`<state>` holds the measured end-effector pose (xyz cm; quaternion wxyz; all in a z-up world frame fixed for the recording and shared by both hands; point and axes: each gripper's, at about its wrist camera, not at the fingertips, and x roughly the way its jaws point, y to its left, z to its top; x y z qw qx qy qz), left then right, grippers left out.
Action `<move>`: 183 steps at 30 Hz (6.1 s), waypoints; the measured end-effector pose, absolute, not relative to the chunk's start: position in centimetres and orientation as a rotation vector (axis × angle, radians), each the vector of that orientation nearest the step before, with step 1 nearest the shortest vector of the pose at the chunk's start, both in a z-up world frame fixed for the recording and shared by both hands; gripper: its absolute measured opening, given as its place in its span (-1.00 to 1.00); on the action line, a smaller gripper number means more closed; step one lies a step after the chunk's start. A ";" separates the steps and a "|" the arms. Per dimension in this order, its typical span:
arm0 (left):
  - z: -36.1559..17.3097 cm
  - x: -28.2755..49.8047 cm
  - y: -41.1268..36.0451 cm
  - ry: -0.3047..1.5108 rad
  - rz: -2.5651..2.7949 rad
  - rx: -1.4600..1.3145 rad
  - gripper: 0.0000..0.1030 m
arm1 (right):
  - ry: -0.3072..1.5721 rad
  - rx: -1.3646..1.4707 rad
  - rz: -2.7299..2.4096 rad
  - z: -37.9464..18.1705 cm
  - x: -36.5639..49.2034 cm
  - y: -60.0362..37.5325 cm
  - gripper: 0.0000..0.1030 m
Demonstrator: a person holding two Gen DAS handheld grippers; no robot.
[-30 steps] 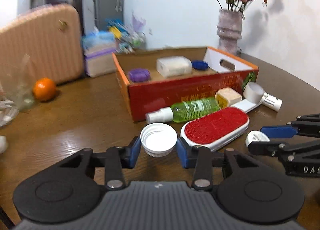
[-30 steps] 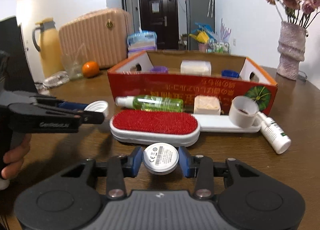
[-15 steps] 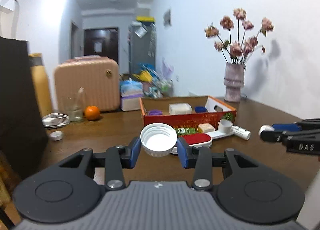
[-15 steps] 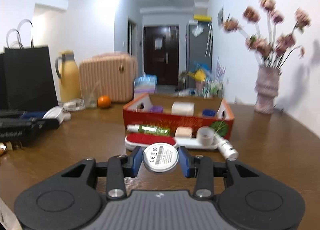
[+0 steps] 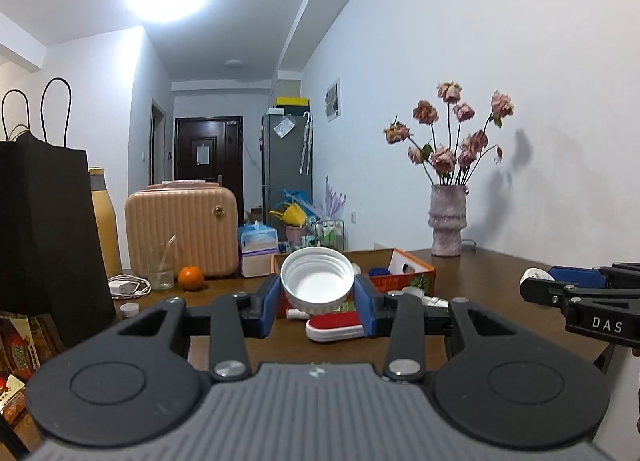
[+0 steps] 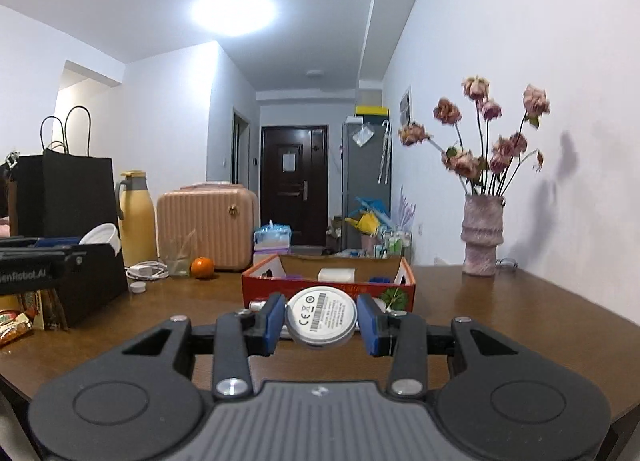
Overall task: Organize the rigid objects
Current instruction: 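Lift the white cap with the left gripper while the right gripper lifts the white tin, then carry the white cap over the box and open the left gripper while the right gripper releases the tin there, then withdraw both open grippers from the box back toward the table items, then move the left gripper to the cream soap box while the right gripper approaches the grey tape roll, then grasp the cream square soap box with the left gripper while the right gripper grasps the grey tape roll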
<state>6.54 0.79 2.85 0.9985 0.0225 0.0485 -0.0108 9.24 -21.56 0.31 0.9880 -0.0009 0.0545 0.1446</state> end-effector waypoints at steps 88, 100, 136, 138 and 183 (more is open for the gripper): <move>11.6 34.6 2.6 0.120 0.080 0.070 1.00 | 0.087 0.010 0.310 11.9 38.7 -22.0 0.70; 9.0 26.1 3.1 0.072 0.071 0.027 1.00 | 0.052 0.025 0.307 8.9 29.7 -23.7 0.78; -4.6 11.4 2.3 0.303 0.058 0.086 1.00 | 0.215 -0.020 0.240 -5.9 13.0 -24.9 0.91; -4.4 13.0 2.4 0.325 0.060 0.084 1.00 | 0.232 -0.019 0.243 -5.9 14.4 -25.1 0.90; -7.0 49.2 -11.9 0.648 0.005 0.120 -0.13 | 0.443 0.085 0.396 -6.0 43.2 -28.9 -0.19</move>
